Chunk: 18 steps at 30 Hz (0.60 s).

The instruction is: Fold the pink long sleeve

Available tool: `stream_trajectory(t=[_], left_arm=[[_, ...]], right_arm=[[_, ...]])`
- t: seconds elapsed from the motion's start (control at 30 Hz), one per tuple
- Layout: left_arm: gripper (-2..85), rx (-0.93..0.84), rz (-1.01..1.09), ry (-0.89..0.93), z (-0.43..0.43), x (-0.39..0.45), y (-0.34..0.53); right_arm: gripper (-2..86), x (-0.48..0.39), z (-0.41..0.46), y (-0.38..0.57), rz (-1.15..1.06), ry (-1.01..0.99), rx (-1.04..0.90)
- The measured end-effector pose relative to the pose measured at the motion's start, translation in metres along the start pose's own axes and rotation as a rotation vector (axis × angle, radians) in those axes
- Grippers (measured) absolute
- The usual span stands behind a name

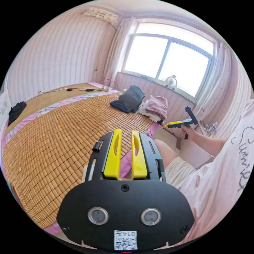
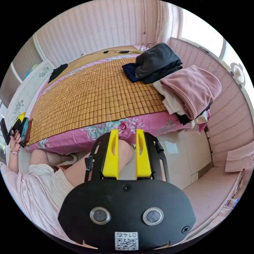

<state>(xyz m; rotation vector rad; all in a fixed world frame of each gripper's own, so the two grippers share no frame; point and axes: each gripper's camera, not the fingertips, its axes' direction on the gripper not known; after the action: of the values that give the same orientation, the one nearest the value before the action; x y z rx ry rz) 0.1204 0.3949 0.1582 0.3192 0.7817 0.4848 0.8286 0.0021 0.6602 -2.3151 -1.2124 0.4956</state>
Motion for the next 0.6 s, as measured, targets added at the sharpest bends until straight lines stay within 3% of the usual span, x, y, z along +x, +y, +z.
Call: stream_trajectory(t=[0.2, 0.43, 0.57, 0.6], left_arm=[[8.2, -0.092, 0.288, 0.133, 0.159, 0.074, -0.098], [9.0, -0.251, 0.399, 0.218, 0.319, 0.128, -0.182], [10.0, -0.287, 0.412, 0.231, 0.392, 0.147, -0.219], [10.3, -0.293, 0.411, 0.239, 0.409, 0.152, -0.227]], right_arm=[[11.6, 0.081, -0.021, -0.021, -0.087, 0.189, 0.099], [17.2, 0.129, 0.019, -0.091, -0.344, 0.349, 0.067], [14.3, 0.179, 0.053, -0.098, -0.303, 0.442, -0.013], [8.0, 0.202, 0.05, -0.092, -0.241, 0.461, 0.021]])
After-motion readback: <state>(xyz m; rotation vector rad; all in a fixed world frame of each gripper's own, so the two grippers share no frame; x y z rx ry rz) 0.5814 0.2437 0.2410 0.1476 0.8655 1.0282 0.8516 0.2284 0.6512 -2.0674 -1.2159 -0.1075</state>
